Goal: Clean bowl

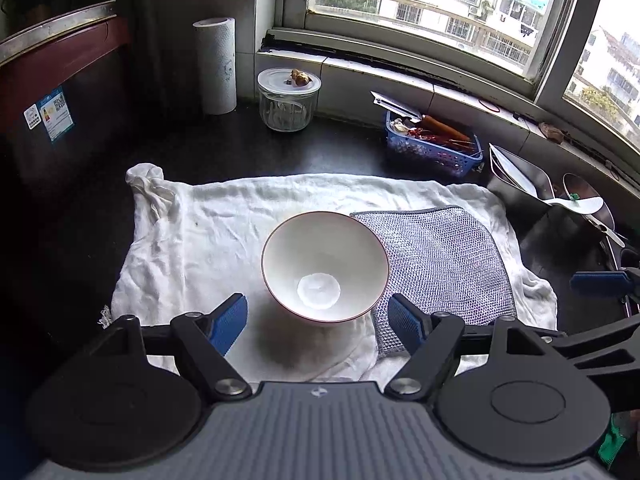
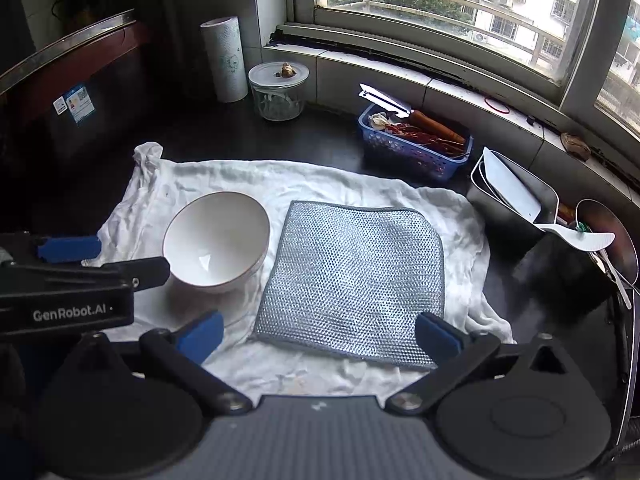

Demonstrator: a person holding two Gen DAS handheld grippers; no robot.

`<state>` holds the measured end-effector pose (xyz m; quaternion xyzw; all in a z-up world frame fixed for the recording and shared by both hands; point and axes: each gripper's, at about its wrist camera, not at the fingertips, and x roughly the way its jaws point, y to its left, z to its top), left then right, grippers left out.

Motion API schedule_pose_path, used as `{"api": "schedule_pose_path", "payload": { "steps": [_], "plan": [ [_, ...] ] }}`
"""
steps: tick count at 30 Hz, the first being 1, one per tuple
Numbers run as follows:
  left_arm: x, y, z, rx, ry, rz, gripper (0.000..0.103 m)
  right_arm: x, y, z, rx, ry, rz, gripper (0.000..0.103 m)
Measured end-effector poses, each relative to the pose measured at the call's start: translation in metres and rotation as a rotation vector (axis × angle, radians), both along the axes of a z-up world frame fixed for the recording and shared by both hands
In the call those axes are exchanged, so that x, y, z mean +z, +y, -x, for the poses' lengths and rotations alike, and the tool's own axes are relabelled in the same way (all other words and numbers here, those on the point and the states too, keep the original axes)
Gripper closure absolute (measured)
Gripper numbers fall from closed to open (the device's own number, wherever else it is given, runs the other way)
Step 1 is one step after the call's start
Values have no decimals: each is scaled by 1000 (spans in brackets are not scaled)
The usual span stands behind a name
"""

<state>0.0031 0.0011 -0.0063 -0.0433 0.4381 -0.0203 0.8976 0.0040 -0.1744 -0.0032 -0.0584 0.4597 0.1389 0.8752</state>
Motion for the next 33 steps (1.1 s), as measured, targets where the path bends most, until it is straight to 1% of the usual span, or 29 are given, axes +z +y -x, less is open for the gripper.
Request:
{"api": "schedule_pose_path", "payload": {
  "steps": [33],
  "plan": [
    [0, 0, -3, -8, 6, -1, 26, -2, 5, -6, 6, 18, 7, 1]
  ]
}}
